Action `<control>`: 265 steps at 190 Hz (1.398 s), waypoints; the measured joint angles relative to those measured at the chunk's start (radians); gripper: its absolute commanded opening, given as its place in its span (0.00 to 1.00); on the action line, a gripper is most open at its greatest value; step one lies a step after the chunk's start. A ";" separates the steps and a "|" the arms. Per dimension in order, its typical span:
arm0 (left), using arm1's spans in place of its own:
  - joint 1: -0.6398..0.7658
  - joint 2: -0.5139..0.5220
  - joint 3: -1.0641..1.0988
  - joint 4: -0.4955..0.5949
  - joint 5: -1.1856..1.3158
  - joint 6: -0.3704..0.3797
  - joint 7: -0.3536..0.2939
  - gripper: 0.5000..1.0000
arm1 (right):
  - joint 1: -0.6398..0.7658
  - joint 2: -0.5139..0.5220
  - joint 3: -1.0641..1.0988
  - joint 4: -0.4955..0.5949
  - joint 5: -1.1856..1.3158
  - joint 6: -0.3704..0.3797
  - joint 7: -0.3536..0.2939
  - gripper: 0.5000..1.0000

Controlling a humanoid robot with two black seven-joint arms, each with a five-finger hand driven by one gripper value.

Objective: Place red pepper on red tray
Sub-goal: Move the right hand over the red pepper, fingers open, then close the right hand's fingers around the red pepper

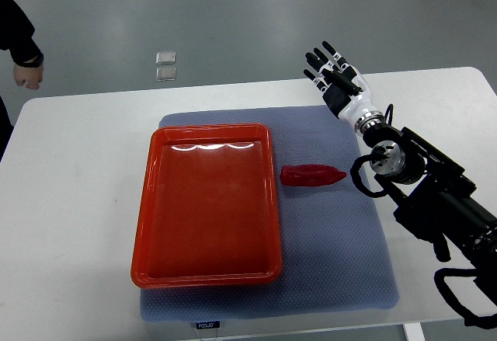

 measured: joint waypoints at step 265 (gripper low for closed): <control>-0.005 0.000 -0.001 0.000 0.000 0.003 -0.002 1.00 | 0.336 -0.557 -0.897 0.522 -0.660 0.127 -0.076 0.81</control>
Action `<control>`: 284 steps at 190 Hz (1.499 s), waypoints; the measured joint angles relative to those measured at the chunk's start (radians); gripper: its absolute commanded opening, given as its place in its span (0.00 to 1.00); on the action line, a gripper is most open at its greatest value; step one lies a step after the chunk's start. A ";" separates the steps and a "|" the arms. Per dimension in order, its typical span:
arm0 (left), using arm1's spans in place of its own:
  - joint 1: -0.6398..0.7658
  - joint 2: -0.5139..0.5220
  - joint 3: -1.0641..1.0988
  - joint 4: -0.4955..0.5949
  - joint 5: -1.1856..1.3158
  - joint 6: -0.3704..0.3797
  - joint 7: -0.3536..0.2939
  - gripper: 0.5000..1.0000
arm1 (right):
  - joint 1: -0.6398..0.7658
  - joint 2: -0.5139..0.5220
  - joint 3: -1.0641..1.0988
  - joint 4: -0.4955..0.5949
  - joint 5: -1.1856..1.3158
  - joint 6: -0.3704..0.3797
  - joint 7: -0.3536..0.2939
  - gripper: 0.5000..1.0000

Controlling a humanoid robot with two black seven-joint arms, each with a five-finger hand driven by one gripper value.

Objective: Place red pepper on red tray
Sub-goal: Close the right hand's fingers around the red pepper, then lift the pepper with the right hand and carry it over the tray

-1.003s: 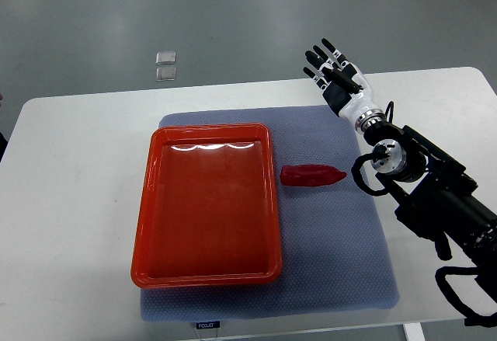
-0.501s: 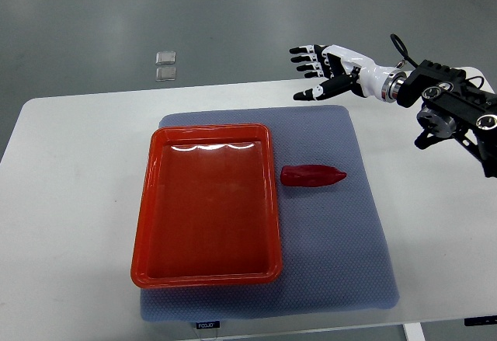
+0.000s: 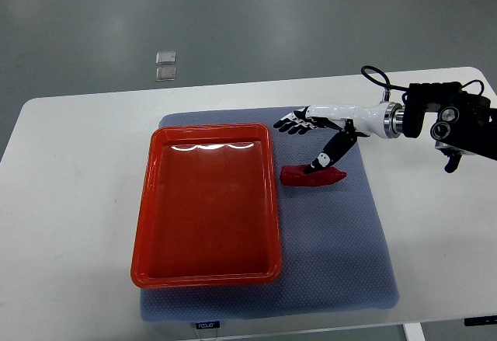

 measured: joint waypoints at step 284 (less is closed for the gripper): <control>0.001 0.000 0.000 0.000 0.000 0.000 0.002 1.00 | -0.177 0.105 -0.022 -0.089 -0.204 -0.269 0.047 0.30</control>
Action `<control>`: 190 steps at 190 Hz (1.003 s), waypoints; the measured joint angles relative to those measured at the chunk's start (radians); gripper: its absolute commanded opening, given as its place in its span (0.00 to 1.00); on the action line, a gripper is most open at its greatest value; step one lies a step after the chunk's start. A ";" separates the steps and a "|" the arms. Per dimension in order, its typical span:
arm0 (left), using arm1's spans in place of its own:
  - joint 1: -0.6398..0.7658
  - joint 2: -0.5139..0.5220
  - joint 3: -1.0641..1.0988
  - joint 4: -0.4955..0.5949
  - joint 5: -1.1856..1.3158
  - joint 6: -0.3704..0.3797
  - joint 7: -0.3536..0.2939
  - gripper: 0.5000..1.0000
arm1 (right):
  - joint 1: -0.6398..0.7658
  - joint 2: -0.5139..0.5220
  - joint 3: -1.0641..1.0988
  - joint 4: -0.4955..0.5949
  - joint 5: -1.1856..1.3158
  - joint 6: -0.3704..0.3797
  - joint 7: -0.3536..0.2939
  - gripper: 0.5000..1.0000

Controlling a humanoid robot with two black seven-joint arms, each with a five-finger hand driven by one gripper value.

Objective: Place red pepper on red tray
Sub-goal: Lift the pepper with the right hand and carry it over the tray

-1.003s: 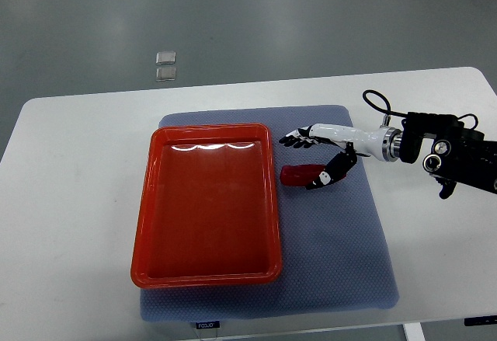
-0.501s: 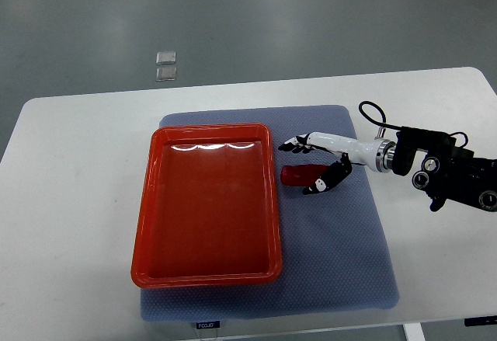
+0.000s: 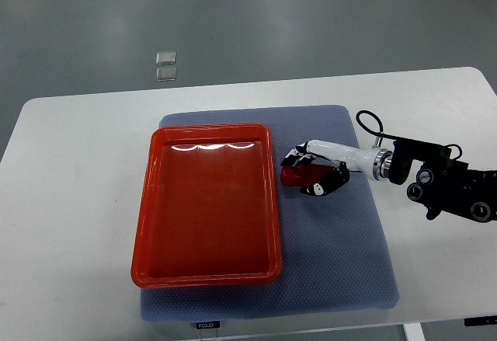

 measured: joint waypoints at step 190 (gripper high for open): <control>0.001 0.000 0.002 0.002 0.000 0.000 0.000 1.00 | 0.339 0.058 -0.041 0.017 0.053 0.067 -0.008 0.00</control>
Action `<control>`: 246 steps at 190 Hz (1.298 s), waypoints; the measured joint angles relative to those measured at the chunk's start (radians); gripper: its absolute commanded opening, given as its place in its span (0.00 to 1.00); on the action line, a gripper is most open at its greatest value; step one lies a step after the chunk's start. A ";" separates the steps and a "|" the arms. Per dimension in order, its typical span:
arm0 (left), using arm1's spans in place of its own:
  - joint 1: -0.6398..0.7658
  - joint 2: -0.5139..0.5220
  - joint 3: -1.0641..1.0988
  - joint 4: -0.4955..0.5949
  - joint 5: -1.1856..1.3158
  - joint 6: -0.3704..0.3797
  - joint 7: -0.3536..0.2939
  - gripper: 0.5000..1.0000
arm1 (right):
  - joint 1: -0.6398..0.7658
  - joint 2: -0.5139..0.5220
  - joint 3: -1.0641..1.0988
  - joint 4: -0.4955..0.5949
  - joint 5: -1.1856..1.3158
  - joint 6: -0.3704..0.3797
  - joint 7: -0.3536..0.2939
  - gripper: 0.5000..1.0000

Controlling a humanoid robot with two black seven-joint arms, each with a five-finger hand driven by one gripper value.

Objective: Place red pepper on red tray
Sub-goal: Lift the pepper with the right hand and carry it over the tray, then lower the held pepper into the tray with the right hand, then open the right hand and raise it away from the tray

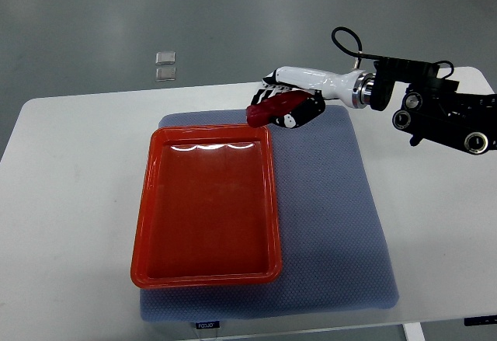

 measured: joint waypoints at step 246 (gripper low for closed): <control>0.000 0.000 -0.002 0.001 -0.001 0.002 0.000 1.00 | -0.127 0.399 -0.106 -0.319 0.020 -0.077 0.005 0.58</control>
